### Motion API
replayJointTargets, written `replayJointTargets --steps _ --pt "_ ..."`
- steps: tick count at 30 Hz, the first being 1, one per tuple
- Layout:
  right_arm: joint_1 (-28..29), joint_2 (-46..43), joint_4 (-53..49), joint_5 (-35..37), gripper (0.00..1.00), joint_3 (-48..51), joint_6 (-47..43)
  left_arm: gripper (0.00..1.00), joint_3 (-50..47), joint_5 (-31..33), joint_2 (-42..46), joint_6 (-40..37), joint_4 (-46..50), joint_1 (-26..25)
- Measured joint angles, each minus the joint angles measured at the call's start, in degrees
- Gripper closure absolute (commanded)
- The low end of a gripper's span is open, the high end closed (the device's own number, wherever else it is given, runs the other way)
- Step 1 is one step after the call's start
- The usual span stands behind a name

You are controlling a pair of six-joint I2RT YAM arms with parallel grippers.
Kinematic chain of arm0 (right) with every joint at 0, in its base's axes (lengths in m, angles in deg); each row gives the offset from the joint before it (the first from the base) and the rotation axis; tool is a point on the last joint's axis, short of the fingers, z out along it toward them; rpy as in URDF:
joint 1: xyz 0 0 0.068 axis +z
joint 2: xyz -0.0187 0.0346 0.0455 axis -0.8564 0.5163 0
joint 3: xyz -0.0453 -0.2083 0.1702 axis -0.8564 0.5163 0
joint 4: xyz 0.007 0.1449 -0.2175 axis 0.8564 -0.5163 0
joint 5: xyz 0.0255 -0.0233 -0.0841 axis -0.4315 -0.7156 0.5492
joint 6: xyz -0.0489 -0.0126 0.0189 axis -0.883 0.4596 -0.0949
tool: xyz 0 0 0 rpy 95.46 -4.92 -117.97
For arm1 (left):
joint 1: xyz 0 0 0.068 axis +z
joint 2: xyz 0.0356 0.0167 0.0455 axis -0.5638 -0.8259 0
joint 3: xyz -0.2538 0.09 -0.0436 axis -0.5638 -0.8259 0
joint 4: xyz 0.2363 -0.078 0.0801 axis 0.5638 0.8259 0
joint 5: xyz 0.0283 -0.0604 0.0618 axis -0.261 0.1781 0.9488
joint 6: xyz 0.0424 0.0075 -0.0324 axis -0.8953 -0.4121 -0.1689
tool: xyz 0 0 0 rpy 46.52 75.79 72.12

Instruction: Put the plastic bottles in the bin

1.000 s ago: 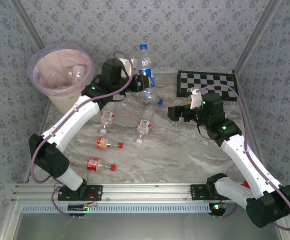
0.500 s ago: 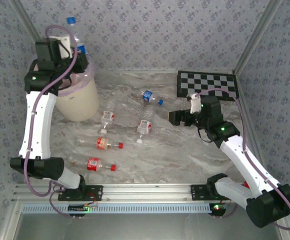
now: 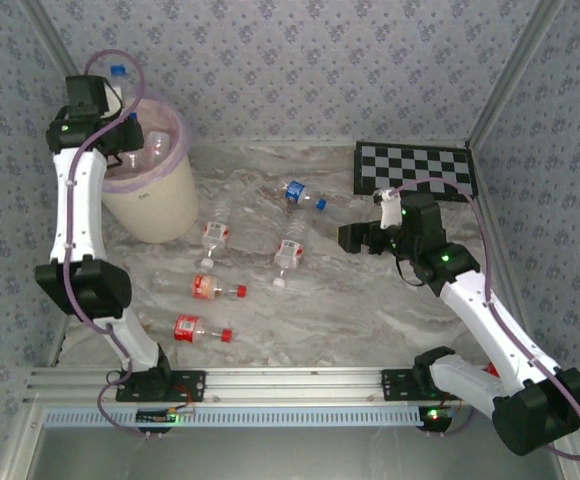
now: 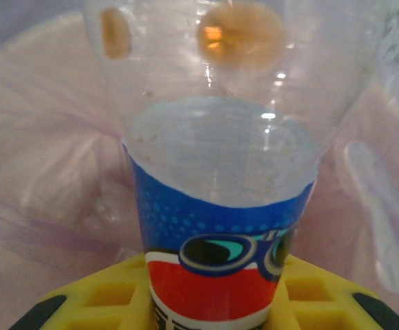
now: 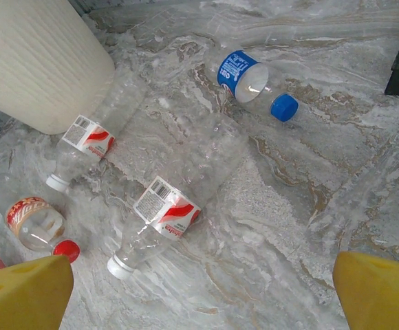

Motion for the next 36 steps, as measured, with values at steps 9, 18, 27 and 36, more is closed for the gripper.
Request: replayJointTargets --steps 9,18,27,36 --pt "0.0 1.2 0.1 0.0 0.02 0.7 0.0 1.00 -0.9 -2.9 -3.2 -1.6 4.6 0.4" --pt "0.0 3.1 1.2 0.0 0.02 1.5 0.0 0.75 -5.2 -7.1 -3.5 -1.5 3.2 0.6" --pt "0.0 4.2 1.7 -0.1 0.02 1.5 0.0 0.18 -8.5 -11.5 -5.3 -1.7 1.5 -0.4" --pt "0.0 4.2 1.7 -0.1 0.02 1.5 0.3 0.05 -2.2 -11.5 -4.0 -2.2 3.1 -0.5"
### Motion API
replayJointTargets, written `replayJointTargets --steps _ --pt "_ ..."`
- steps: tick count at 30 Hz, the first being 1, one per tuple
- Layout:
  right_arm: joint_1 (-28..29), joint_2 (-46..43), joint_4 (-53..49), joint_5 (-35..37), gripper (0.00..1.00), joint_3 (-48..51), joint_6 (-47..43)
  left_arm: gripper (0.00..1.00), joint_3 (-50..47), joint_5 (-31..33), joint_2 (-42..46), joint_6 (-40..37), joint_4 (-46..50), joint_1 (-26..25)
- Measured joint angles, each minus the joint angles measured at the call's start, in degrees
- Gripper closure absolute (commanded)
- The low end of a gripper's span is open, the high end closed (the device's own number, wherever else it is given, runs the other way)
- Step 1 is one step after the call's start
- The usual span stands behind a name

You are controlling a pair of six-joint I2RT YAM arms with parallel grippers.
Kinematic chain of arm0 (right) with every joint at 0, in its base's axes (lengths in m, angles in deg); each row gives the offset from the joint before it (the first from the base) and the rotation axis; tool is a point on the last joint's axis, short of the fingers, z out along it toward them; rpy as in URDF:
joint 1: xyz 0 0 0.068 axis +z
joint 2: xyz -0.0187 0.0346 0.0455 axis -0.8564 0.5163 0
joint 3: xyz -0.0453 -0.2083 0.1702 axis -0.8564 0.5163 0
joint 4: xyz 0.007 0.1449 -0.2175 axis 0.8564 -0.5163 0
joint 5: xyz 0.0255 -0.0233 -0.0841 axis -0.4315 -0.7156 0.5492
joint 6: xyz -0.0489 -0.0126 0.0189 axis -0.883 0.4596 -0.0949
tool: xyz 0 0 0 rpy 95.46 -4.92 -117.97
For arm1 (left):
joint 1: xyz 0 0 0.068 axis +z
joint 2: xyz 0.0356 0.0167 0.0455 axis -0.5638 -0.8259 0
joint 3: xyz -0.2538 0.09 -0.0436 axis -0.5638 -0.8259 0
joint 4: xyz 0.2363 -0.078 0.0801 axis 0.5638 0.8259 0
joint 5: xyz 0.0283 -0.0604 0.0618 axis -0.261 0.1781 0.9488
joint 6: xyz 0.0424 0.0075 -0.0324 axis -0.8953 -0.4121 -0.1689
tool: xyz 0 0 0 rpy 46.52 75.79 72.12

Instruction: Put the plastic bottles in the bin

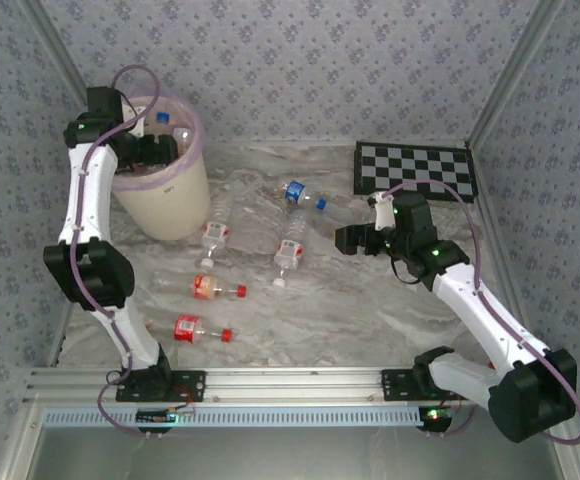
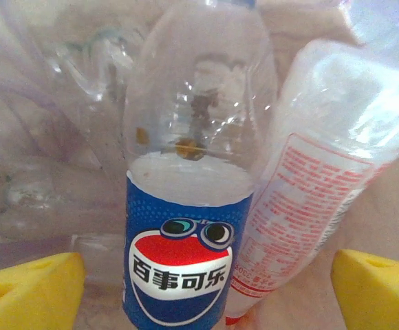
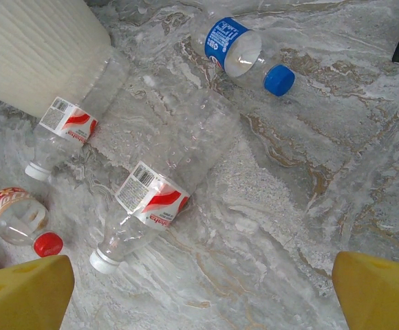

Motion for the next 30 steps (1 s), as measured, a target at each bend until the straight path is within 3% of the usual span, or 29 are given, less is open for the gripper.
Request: replayJointTargets --steps 9,14,18,23,27,30 --pt "0.0 0.0 0.0 0.1 0.00 0.0 0.2 0.03 0.5 1.8 4.5 0.1 0.4 -0.8" --pt "-0.1 0.0 0.0 1.6 0.00 0.0 0.8 0.04 -1.8 8.8 11.3 -0.5 -1.3 -5.0" --pt "-0.8 -0.2 0.0 3.1 0.00 0.0 1.2 0.05 -2.1 14.8 18.8 -0.7 -2.9 -12.7" --pt "-2.0 -0.5 1.1 4.3 0.00 0.9 2.9 0.07 -5.3 20.5 25.6 0.3 -7.0 -26.8" --pt "-2.9 -0.4 0.6 5.7 0.00 0.9 3.9 0.07 -9.2 22.8 23.9 2.3 -9.4 -36.6" --pt "-4.0 -1.1 -0.1 6.1 0.00 0.9 4.5 0.06 -12.2 22.9 18.4 3.7 -11.5 -40.9"
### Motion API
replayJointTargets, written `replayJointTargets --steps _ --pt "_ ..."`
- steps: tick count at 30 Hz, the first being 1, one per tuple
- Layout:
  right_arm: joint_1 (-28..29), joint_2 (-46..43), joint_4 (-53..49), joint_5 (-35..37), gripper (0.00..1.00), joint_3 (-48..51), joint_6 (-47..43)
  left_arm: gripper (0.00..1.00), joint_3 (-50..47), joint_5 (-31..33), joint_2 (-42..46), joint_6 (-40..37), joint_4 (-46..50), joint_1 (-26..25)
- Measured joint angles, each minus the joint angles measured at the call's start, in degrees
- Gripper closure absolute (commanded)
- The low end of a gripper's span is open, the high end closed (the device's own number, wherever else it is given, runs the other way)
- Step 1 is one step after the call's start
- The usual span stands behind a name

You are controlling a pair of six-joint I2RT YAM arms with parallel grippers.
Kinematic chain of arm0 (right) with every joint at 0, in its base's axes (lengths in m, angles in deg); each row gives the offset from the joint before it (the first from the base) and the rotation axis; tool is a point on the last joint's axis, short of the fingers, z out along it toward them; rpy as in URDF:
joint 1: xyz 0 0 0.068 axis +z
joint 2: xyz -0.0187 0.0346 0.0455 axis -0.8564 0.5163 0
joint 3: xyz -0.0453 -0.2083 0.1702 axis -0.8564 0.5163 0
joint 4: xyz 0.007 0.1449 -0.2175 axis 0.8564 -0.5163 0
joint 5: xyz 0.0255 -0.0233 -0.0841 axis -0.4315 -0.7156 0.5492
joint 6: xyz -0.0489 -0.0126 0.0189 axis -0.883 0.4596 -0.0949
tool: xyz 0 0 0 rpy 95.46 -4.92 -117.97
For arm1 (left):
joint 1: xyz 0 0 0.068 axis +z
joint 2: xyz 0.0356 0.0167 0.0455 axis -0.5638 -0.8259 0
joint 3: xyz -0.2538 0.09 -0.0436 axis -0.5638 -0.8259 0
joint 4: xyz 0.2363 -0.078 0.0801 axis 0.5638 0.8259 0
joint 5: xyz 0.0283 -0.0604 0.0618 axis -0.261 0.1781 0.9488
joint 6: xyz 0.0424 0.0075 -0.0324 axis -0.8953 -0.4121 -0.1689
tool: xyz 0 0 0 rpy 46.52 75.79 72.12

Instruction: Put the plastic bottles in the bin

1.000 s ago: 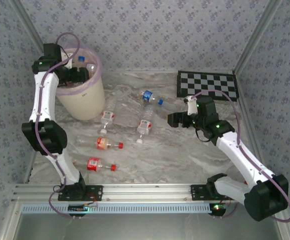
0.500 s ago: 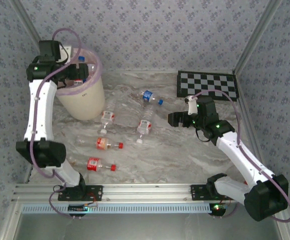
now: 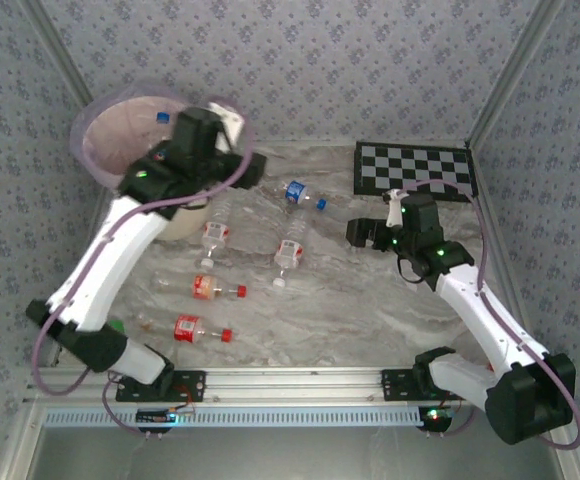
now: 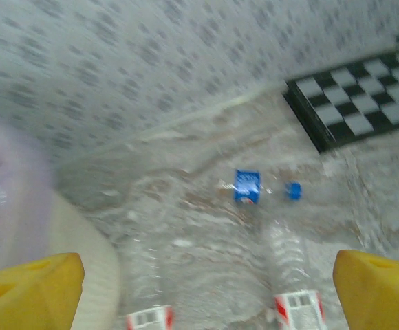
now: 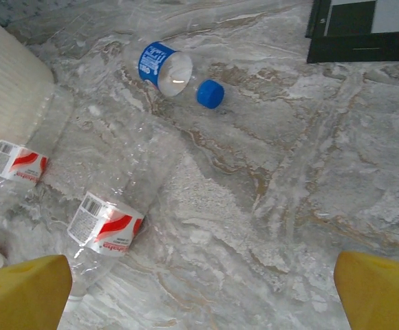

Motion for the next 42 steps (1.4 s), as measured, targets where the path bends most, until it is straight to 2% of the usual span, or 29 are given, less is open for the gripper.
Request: replayJointTargets --steps 5,9,16,21,26,34,42 --pt "-0.8 -2.7 -0.7 0.0 0.00 0.9 1.1 0.01 -7.4 -5.4 -11.5 4.4 -4.6 -1.5" --pt "-0.8 -3.2 -1.0 0.0 0.00 1.5 1.9 0.01 -12.6 -10.2 -19.1 8.1 -8.8 -2.6" --pt "-0.8 -3.2 -1.3 0.0 0.00 2.3 2.8 0.02 -13.9 -11.6 -25.5 11.5 -12.5 -7.3" --pt "-0.9 -2.4 -1.2 -0.1 0.00 2.3 2.8 0.12 -14.9 -12.2 -26.9 13.4 -14.4 -7.1" --pt "-0.9 -1.0 -1.2 -0.3 0.00 2.3 2.8 0.17 -14.8 -11.3 -28.7 13.6 -14.4 -6.9" --pt "-0.9 -0.7 -1.2 -0.7 0.00 2.3 2.8 0.43 -14.5 -10.7 -30.2 13.7 -14.2 -6.9" --pt "-1.3 -1.0 -1.3 -0.6 0.00 2.3 2.8 0.46 -9.7 -12.7 -29.9 11.0 -12.0 -6.6"
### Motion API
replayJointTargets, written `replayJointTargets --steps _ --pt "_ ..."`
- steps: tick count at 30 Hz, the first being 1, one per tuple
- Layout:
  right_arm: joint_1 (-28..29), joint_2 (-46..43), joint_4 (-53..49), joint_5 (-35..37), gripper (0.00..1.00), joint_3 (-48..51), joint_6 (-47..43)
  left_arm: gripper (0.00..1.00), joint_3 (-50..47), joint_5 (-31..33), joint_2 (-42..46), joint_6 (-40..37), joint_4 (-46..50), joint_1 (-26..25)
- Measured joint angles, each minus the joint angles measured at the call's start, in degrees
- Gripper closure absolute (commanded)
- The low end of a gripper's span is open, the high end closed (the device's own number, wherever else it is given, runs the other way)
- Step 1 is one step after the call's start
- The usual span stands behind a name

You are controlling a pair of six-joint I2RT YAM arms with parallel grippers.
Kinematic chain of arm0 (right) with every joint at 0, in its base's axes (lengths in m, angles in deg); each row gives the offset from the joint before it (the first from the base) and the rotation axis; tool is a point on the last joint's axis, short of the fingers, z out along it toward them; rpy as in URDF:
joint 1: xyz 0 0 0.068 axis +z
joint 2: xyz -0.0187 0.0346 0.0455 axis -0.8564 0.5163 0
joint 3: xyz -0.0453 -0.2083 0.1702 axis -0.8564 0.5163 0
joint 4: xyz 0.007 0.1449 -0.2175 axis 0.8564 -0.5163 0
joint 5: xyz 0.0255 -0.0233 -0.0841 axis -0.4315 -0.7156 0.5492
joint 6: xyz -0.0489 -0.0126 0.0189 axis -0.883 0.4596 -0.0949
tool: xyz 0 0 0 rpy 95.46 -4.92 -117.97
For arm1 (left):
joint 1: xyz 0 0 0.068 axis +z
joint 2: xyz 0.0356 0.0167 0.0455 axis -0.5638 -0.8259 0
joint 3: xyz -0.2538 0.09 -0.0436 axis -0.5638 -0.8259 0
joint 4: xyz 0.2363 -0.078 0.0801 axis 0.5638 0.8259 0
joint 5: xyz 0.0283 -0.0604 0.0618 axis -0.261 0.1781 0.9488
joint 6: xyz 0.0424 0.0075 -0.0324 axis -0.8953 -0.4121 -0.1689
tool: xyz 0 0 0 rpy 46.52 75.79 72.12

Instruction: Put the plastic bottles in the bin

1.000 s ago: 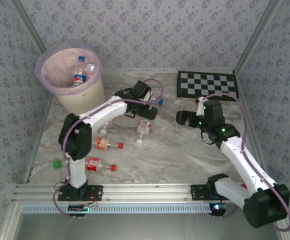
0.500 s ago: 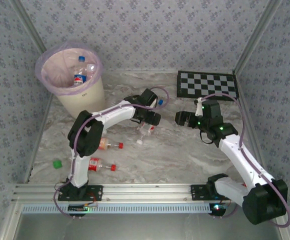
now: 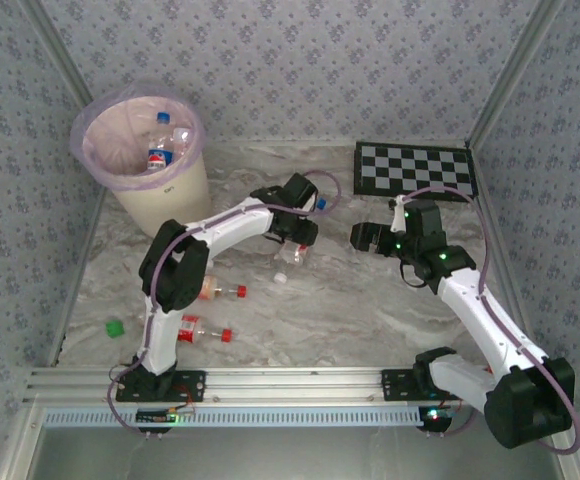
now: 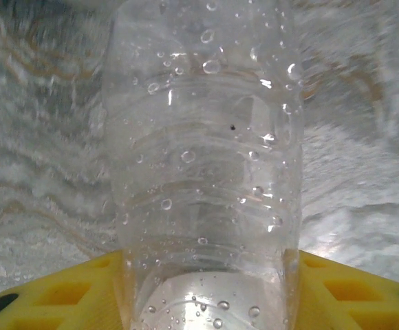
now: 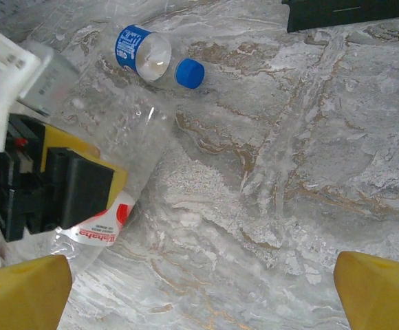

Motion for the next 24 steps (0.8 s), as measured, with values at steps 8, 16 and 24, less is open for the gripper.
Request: replayJointTargets --steps 8,16,24 --pt "-0.5 -0.6 0.1 0.0 0.00 0.4 0.0 0.48 21.6 -3.8 8.0 -7.9 6.2 5.2" --pt "-1.2 -0.7 0.2 0.0 0.00 1.2 0.0 0.60 21.8 -5.7 29.0 -10.0 2.0 24.8" --pt "-1.6 -0.4 1.3 -0.5 0.00 2.6 0.0 0.72 9.6 -4.7 33.9 -6.6 -8.7 40.3"
